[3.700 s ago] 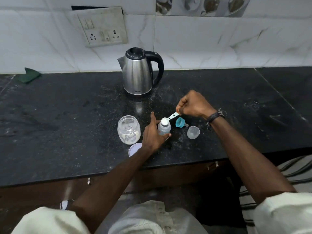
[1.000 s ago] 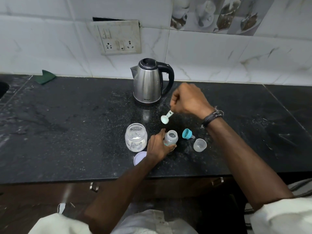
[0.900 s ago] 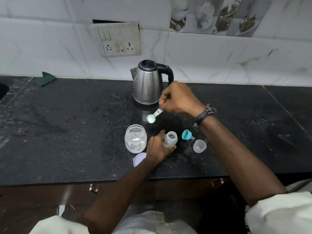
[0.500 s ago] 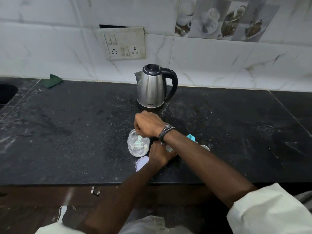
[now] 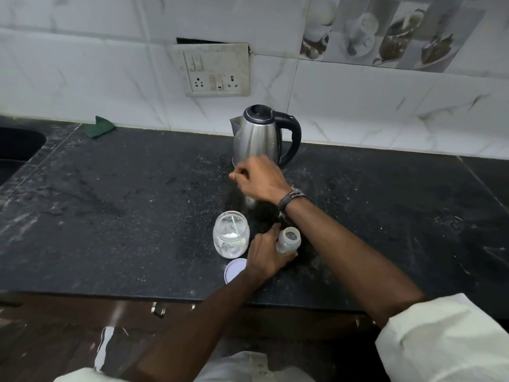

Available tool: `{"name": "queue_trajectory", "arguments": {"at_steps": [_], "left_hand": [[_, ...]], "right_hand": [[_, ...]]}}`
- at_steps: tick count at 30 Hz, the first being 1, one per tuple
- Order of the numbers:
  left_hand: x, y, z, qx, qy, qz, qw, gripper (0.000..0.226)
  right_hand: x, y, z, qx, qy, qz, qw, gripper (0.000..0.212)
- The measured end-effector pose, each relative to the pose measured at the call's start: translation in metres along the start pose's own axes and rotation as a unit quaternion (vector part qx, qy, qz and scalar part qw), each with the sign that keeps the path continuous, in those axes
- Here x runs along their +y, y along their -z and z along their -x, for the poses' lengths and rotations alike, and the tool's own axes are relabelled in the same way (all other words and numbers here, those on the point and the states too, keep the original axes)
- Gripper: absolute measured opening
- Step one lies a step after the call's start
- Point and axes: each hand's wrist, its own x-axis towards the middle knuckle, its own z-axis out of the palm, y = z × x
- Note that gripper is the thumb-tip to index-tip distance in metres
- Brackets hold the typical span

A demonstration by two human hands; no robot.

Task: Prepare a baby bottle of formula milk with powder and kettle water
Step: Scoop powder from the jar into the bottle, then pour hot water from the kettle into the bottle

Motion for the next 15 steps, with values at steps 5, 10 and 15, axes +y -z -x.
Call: {"name": "queue_trajectory", "arguments": {"at_steps": [5,10,15], "left_hand": [[0.001,0.001,0.0,-0.008,0.002,0.001,1.0,0.098],[-0.006,-0.004,-0.005,0.0,0.002,-0.012,1.0,0.097],[-0.01,-0.007,-0.007,0.011,-0.003,-0.002,1.0,0.099]], "right_hand": [[0.05,0.017,-0.033,0.109,-0.093,-0.076,0.987,0.033],[0.095,0.031,-0.072,0.195,-0.207,-0.182,0.941,0.019],[0.114,0.046,-0.103,0.235,-0.248,-0.163,0.926,0.015]]}}
